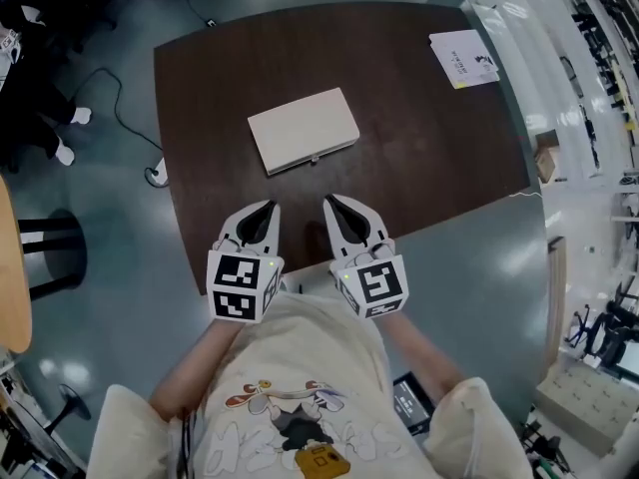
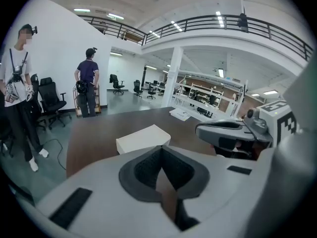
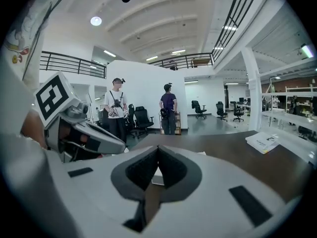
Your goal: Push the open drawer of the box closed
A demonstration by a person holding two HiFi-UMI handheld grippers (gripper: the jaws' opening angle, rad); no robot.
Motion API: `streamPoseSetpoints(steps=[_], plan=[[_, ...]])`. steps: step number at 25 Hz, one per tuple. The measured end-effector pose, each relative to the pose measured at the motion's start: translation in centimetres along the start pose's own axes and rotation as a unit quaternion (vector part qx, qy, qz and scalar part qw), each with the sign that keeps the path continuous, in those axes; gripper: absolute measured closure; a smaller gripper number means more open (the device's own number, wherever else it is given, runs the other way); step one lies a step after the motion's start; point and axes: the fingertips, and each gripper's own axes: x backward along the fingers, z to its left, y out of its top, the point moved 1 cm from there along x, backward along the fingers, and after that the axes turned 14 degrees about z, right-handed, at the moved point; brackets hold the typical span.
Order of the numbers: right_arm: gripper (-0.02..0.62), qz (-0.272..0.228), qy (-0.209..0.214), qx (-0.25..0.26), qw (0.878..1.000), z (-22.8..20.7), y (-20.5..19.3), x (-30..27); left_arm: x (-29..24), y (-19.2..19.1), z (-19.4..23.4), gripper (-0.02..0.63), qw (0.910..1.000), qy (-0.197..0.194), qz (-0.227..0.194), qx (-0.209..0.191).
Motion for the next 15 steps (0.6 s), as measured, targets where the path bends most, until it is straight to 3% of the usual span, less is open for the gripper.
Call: streamPoseSetpoints(steps=[15], plan=[[0.589, 0.013, -0.024, -0.02, 0.999, -0.3, -1.8, 4.8, -0.7, -1.8, -4.9, 0.6, 0.997, -0.072, 0.017, -0.023]])
